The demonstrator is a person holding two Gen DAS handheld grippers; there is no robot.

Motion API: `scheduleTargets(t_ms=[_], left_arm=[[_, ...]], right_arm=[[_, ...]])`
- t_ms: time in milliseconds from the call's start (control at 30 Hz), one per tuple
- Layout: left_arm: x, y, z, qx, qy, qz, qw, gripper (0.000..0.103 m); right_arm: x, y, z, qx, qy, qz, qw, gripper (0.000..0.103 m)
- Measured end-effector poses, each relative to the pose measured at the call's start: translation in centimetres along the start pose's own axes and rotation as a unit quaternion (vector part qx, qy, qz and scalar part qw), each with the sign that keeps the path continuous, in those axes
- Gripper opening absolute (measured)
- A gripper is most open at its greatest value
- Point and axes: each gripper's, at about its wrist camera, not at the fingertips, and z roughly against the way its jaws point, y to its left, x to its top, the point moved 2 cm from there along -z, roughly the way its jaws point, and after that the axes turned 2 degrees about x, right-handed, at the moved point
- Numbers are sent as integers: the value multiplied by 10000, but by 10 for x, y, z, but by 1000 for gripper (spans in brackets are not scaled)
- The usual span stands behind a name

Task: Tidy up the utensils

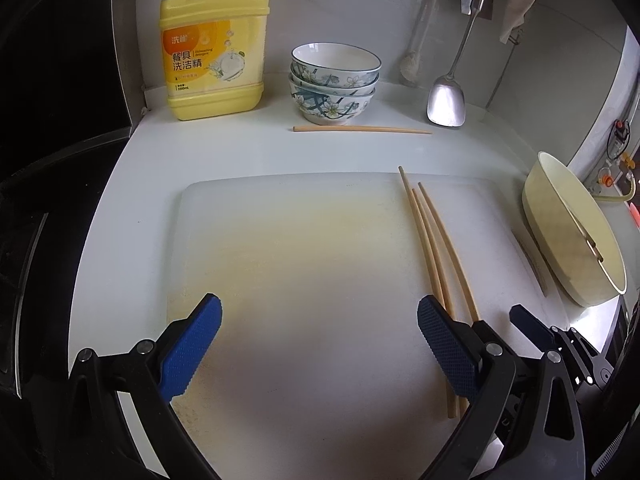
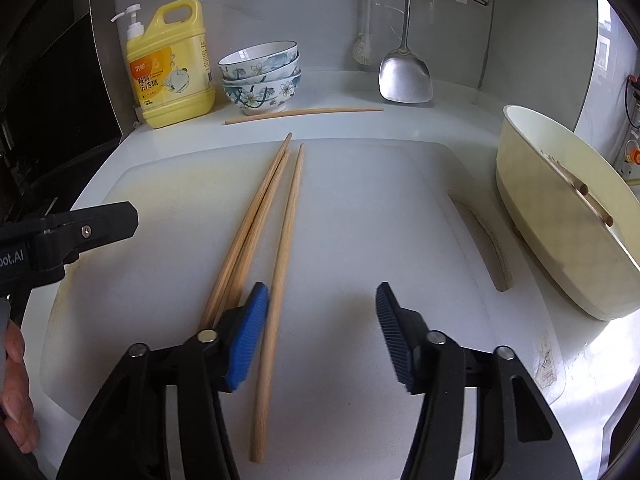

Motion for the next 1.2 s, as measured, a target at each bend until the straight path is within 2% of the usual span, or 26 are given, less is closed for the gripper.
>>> scheduleTargets(t_ms=[133, 200, 500, 667, 967, 1033, 1100, 1200], left_arm=[[1, -12, -5, -118, 48, -58, 9999, 97], [1, -20, -9, -147, 94, -145, 9997, 97], [-3, -43, -27, -55, 267, -434, 9987, 97], [-6, -49, -37, 229, 336, -656, 9970, 97], [-9, -54, -41, 198, 334, -696, 9968, 98], [-11, -57, -42, 346, 341, -789, 9957, 98], [-10, -56, -43, 394, 284, -780, 9958, 98], [-8, -51, -44, 417, 226, -686, 9965, 98]], right_arm=[[1, -5, 0, 126, -10, 14, 9999, 9], [1, -10, 1, 189, -9, -45, 9998, 7], [-1, -33, 5, 61, -23, -305, 9995, 7], [-4, -38, 7, 71, -34, -355, 9993, 7], [-4, -39, 8, 33, -47, -337, 9994, 7], [-3, -39, 8, 1, -37, -346, 9994, 10], [-3, -41, 9, -35, -55, -344, 9994, 21], [-3, -43, 7, -32, -53, -319, 9995, 21]])
